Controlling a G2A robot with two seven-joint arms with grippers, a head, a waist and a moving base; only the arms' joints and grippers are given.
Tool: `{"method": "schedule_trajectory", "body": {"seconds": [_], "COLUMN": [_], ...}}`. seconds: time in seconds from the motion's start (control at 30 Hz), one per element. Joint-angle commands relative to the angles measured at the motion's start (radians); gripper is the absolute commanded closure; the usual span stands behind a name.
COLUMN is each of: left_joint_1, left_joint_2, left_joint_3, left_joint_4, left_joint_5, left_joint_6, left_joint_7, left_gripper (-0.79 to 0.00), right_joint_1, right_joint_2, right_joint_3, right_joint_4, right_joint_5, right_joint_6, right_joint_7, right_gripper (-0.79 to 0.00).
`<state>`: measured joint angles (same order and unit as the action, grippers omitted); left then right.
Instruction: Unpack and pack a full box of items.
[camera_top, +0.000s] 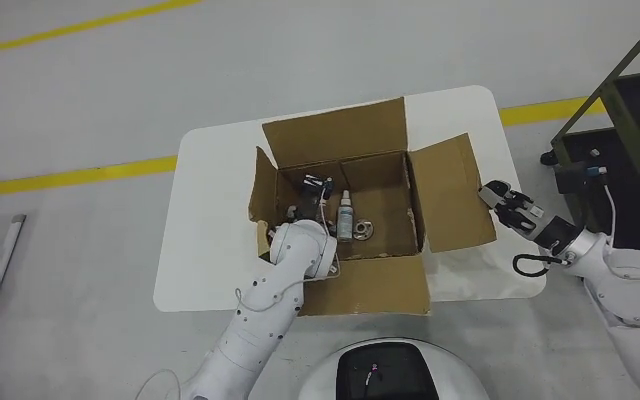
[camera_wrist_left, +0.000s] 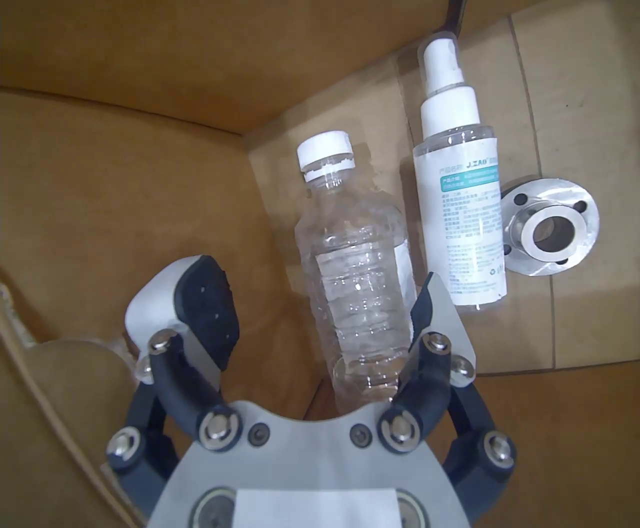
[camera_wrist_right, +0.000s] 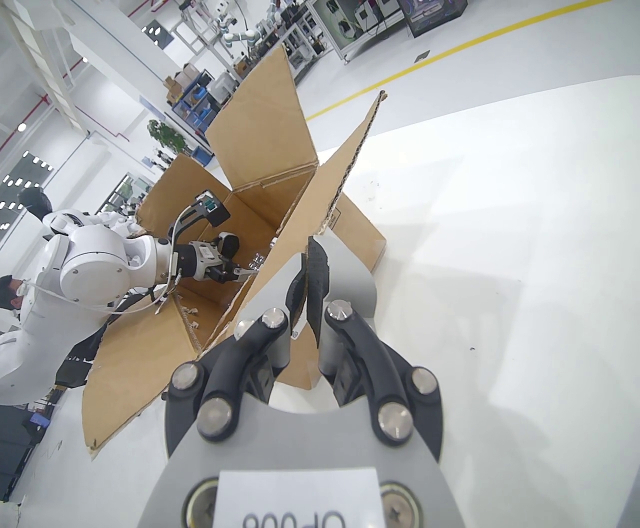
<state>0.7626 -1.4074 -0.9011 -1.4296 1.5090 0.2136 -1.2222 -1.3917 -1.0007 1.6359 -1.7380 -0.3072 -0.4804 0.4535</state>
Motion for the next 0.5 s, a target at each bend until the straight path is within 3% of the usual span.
{"method": "schedule_trajectory", "body": {"seconds": [0.0, 0.23, 0.3, 0.37, 0.43, 0.47], "left_joint_1": [-0.003, -0.012, -0.014, -0.017, -0.017, -0.018], "left_joint_2": [-0.004, -0.021, -0.025, -0.028, -0.031, -0.033], "left_joint_3": [0.004, 0.015, 0.016, 0.014, 0.013, 0.013], "left_joint_4": [0.015, 0.063, 0.071, 0.079, 0.091, 0.096], "left_joint_5": [0.001, 0.005, 0.008, 0.014, 0.018, 0.017], "left_joint_6": [-0.002, -0.004, -0.006, -0.007, -0.009, -0.009], "left_joint_7": [0.002, 0.012, 0.014, 0.016, 0.019, 0.021], "left_gripper": [-0.785, -0.779, -0.742, -0.68, -0.505, -0.502], "right_joint_1": [0.0, -0.001, 0.0, 0.0, 0.001, 0.002], "right_joint_2": [0.0, 0.0, 0.0, 0.0, 0.0, 0.0], "right_joint_3": [0.001, 0.001, 0.0, 0.0, -0.001, -0.001], "right_joint_4": [0.0, 0.002, 0.004, 0.005, 0.007, 0.007], "right_joint_5": [0.0, 0.001, 0.001, 0.002, 0.002, 0.002], "right_joint_6": [0.0, -0.001, -0.001, -0.001, -0.001, -0.002], "right_joint_7": [0.002, -0.002, -0.002, -0.002, -0.002, -0.002], "right_gripper": [0.0, 0.0, 0.0, 0.0, 0.0, 0.0]}}
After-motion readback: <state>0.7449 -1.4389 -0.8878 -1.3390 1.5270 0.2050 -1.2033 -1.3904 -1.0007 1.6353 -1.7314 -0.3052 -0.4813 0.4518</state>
